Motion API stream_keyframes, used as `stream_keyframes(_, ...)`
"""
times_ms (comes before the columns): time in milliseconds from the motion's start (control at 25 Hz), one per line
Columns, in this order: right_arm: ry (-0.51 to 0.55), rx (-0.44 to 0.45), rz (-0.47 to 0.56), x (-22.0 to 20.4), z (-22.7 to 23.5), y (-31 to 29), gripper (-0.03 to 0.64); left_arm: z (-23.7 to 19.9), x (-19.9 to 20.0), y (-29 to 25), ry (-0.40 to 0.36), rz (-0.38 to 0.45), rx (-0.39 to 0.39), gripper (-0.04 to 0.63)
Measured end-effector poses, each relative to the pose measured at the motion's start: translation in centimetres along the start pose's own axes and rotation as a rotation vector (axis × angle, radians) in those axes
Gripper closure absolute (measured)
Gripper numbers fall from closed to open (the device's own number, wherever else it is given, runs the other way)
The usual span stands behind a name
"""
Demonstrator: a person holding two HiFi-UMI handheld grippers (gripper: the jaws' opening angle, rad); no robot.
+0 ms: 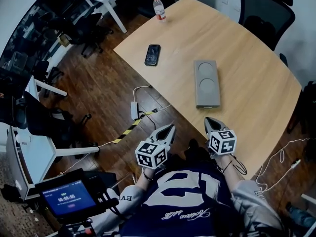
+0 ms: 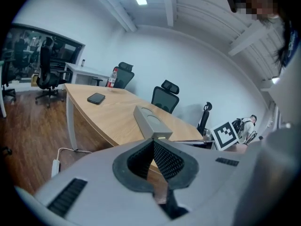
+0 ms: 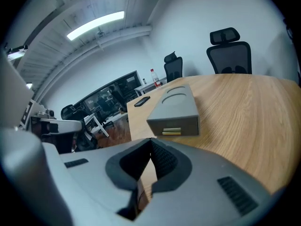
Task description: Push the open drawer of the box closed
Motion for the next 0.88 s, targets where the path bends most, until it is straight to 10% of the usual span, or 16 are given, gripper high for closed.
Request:
stream_keyframes(520, -0.132, -0.083, 0.133, -10.1, -6.0, 13.7, 0.621, 6.2, -9.8, 9.6, 0.004, 0.022, -0.12, 0.597)
stream_keyframes(880, -0.098, -0.134, 0.127, -9.8, -7.2, 19.2, 0.621, 8.3, -9.6, 9.7, 0.065, 0.014, -0.155, 0.597)
Point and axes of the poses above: the fingertips, and each gripper's own axes: y backward along the fingers, z to its right, x out of its top, the point moved 2 cm from there along y, backward along the fingers, and after that the axes turned 8 degrees about -x, right-handed, at the moved point
